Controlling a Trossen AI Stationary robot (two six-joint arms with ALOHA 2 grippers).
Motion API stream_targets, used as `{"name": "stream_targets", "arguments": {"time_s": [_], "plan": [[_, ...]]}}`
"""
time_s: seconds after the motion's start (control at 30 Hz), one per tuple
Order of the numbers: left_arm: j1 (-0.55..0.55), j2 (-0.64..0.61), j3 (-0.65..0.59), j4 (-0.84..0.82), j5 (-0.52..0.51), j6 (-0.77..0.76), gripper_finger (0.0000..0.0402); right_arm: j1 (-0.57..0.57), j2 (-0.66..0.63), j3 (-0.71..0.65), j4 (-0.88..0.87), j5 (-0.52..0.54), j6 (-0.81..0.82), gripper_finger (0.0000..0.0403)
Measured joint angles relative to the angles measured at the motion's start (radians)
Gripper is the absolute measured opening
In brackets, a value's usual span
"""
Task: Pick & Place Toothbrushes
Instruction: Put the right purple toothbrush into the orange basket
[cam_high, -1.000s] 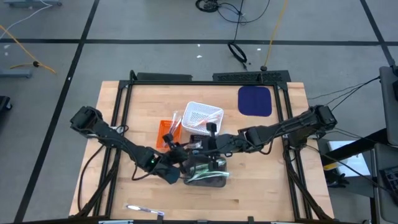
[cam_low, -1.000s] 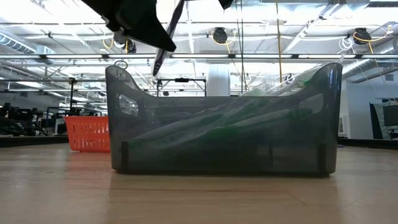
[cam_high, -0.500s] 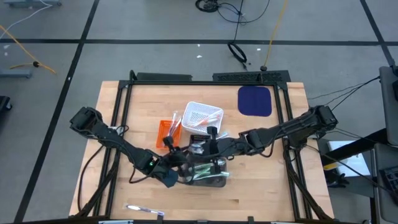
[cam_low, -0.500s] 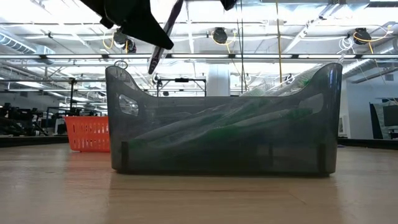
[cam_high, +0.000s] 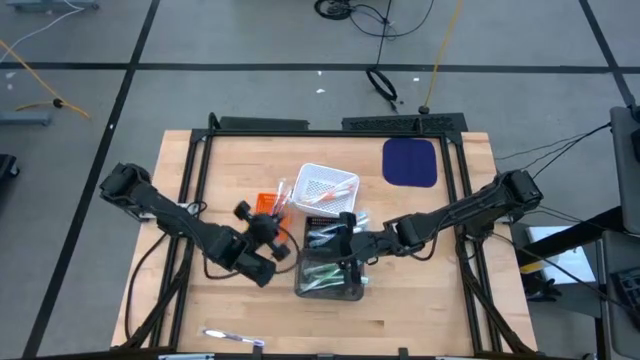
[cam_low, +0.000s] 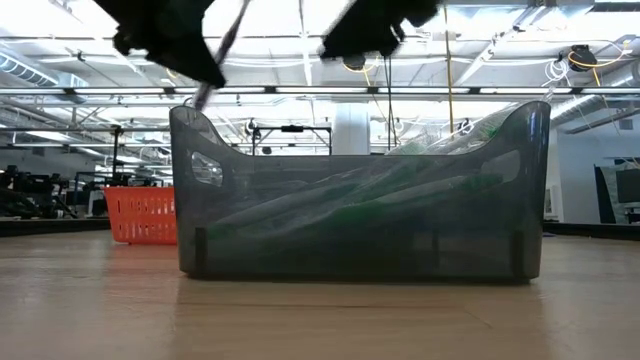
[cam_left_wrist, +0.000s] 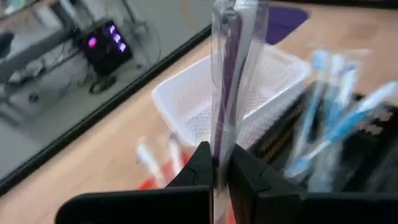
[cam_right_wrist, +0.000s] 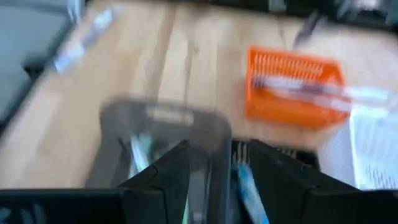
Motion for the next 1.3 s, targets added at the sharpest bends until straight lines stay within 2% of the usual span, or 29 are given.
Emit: {"name": "stream_targets", "arguments": {"time_s": [0.2, 0.37, 0.57, 0.93, 1.3], "plan": [[0.030, -0.006, -0.011, -0.114, 0.119, -0.158, 0.0010, 0.026, 0.002, -0.070, 0.086, 0.012, 0.006, 0.0153], [0.083, -0.006, -0.074, -0.118, 0.192, -0.215, 0.0010, 0.057, 0.002, -0.107, 0.191, 0.012, 0.006, 0.0148], [0.141, -0.006, -0.145, -0.115, 0.339, -0.281, 0.0010, 0.092, 0.002, -0.130, 0.264, 0.013, -0.001, 0.0150], [0.200, -0.006, -0.206, -0.019, 0.438, -0.290, 0.0013, 0.095, 0.001, -0.129, 0.282, 0.015, -0.021, 0.0144], [0.238, -0.006, -0.206, -0.007, 0.441, -0.343, 0.0117, 0.095, 0.001, -0.129, 0.282, 0.015, -0.021, 0.0140]]}}
